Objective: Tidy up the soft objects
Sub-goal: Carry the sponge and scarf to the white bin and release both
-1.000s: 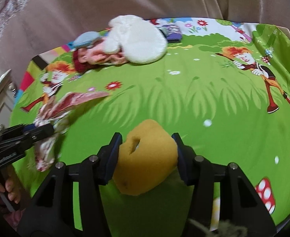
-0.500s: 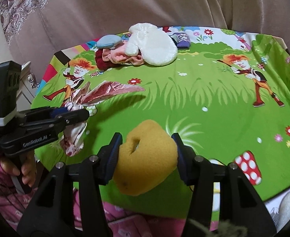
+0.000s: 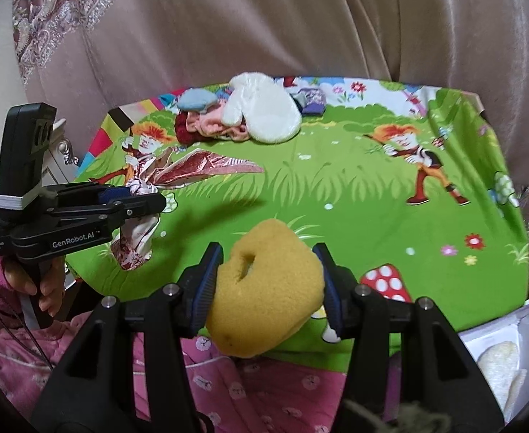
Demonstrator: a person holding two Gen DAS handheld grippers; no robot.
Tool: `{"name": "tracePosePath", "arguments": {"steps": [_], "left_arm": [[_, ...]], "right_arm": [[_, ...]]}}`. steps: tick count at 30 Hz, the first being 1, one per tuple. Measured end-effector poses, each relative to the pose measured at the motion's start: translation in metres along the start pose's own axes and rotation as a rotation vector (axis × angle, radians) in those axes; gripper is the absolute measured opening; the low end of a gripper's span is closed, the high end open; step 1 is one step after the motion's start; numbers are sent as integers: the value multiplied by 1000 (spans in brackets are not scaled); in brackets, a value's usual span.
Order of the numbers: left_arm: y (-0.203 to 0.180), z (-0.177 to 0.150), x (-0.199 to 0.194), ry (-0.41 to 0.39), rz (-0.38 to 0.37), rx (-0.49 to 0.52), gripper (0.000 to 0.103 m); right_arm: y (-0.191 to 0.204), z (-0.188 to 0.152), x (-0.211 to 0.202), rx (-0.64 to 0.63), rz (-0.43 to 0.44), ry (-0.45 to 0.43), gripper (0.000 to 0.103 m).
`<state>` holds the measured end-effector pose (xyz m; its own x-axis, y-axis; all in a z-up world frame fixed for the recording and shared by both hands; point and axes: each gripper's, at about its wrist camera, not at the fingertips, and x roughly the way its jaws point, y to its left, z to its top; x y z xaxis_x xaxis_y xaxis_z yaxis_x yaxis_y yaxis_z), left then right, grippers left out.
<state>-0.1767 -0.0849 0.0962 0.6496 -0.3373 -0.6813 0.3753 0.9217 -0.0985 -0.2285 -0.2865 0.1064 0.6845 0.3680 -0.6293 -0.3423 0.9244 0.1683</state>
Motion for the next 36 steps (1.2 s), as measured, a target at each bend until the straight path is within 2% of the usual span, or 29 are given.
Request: {"name": "tracePosePath", "arguments": {"steps": [8, 17, 22, 26, 31, 36], "left_arm": [[-45, 9, -25, -55, -78, 112, 27], [-106, 18, -36, -75, -213, 267, 27], [-155, 28, -37, -93, -305, 395, 27], [-196, 38, -33, -82, -403, 452, 27], [-235, 38, -26, -61, -463, 521, 27], [-272, 30, -15, -28, -521, 565, 30]], "right_arm": [[-26, -4, -51, 40, -68, -96, 56], [-54, -29, -89, 121, -153, -122, 56], [-88, -50, -123, 216, -265, -151, 56], [-119, -62, -157, 296, -375, -192, 56], [-149, -73, -195, 370, -481, -240, 56], [-169, -83, -211, 417, -543, -252, 56]]}}
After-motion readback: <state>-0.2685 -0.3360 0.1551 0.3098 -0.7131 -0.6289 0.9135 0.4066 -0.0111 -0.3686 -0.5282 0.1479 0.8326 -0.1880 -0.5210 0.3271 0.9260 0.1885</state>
